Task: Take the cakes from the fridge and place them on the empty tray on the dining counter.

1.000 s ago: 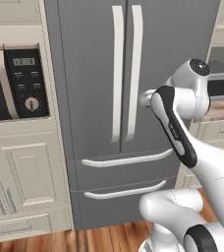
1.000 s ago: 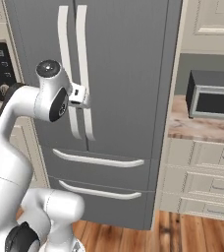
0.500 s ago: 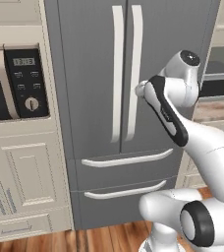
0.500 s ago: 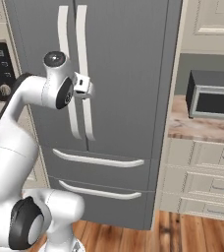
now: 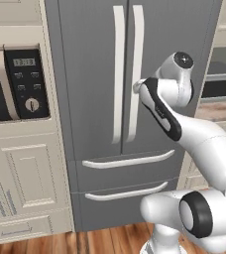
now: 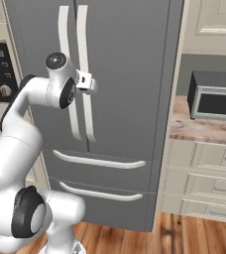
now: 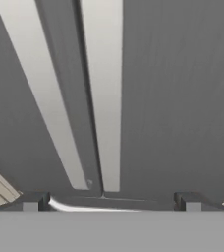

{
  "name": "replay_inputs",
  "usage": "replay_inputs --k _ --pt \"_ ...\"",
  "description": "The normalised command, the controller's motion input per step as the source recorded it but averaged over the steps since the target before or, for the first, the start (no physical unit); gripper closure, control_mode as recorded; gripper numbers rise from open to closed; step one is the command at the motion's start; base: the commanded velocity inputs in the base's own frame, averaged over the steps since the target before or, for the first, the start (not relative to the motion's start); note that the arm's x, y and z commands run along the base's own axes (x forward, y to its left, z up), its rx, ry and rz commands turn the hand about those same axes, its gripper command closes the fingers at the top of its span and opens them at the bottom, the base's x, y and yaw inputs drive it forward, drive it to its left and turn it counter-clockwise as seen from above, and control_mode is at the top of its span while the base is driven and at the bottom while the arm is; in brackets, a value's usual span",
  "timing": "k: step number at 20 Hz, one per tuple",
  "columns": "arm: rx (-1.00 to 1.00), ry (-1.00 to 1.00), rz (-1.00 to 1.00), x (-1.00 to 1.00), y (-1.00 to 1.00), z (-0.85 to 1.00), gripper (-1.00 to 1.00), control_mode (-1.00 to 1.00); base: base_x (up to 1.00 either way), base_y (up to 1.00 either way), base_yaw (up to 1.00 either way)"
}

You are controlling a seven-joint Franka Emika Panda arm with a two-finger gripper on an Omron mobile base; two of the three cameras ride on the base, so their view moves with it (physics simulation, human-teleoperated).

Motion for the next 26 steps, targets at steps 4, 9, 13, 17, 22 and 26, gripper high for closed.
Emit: replay_inputs --k 4,9,13,17,22,26 --pt "-0.01 -0.01 0.0 0.12 0.0 -0.11 -1.0 -1.0 0.0 0.0 0.0" --pt "0.0 0.02 0.0 0.17 0.0 -0.07 -1.0 -1.0 0.0 0.0 0.0" --pt "-0.02 0.02 0.0 0.18 0.08 -0.12 -1.0 -1.0 0.0 0.0 0.0" --pt "-0.01 0.01 0.0 0.22 0.09 -0.11 -1.0 -1.0 0.0 0.0 0.0" --pt "0.0 0.0 0.0 0.32 0.05 -0.06 -1.0 -1.0 0.0 0.0 0.0" --pt "0.0 0.01 0.0 0.44 0.0 -0.13 -1.0 -1.0 0.0 0.0 0.0"
